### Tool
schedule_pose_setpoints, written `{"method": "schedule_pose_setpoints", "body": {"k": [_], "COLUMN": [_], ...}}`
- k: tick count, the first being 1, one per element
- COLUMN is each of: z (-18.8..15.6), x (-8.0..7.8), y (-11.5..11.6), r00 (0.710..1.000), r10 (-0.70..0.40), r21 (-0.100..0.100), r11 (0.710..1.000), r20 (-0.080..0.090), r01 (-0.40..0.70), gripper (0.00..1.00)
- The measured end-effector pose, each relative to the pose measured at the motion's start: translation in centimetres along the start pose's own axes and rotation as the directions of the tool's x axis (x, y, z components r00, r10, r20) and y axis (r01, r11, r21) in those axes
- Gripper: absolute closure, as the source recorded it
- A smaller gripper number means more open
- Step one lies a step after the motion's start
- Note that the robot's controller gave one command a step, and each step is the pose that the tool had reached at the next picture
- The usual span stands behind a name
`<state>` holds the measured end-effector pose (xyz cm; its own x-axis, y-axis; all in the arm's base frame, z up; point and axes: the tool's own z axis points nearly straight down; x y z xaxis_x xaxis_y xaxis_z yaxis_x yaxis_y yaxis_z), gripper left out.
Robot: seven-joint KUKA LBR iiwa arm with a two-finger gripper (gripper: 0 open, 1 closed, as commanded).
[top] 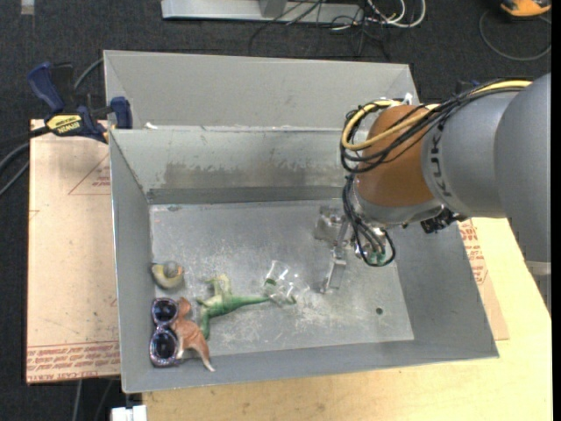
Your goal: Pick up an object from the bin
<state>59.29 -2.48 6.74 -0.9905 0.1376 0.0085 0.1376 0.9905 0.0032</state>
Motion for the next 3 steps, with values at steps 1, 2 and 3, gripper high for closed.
{"method": "schedule_pose_setpoints", "body": {"k": [1, 2, 3], "z": [-4.3, -3.6, -1.4], "x": [-3.7, 5.8, 1.3], "y": [-0.8, 3.9, 6.5], "r00": [0.816, 0.933, 0.842], "r10": [-0.577, -0.361, -0.539], "r21": [0.009, 0.001, 0.007], "r11": [0.816, 0.933, 0.842], "r20": [0.009, 0.004, 0.010], "r01": [0.577, 0.361, 0.539], "gripper": [0.00, 0.00, 0.00]}}
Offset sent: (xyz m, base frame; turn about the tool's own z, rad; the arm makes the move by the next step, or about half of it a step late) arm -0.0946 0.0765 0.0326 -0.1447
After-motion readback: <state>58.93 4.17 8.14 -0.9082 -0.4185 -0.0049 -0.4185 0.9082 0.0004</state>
